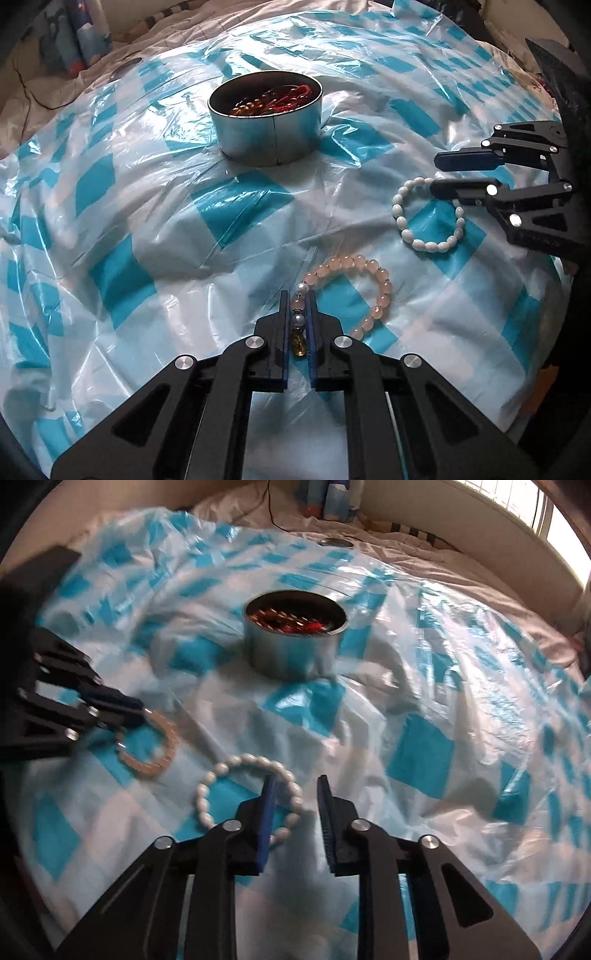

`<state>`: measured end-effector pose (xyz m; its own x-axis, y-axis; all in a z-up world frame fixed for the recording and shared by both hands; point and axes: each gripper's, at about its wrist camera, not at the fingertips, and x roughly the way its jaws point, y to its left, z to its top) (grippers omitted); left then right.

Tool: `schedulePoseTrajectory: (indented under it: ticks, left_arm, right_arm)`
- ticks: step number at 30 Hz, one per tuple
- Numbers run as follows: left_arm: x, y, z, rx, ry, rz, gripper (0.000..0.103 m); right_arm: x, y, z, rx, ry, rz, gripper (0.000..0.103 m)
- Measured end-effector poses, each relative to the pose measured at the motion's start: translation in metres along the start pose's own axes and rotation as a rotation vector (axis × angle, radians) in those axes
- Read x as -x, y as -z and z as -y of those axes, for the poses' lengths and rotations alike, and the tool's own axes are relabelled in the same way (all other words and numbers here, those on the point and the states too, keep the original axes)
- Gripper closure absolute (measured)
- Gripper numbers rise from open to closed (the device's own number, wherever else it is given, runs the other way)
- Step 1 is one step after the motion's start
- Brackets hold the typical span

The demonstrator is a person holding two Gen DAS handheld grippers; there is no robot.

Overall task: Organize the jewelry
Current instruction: 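Lift both bracelets and carry them toward the silver tin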

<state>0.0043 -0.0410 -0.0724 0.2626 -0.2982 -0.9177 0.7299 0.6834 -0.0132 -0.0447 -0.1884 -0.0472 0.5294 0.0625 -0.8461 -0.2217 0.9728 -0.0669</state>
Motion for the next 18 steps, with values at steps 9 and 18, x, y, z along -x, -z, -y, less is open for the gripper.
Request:
schedulePoseTrajectory:
  ticks: [9,18]
  left_arm:
    - [-0.005,0.001,0.004,-0.016,-0.007,-0.007,0.095]
    - [0.034,-0.009,-0.016,0.099,0.192,0.117,0.096]
  right_arm:
    - [-0.010,0.001,-0.015,0.052,0.002,-0.029,0.095]
    - [0.028,-0.009,0.033,-0.323,-0.410,0.160,0.095]
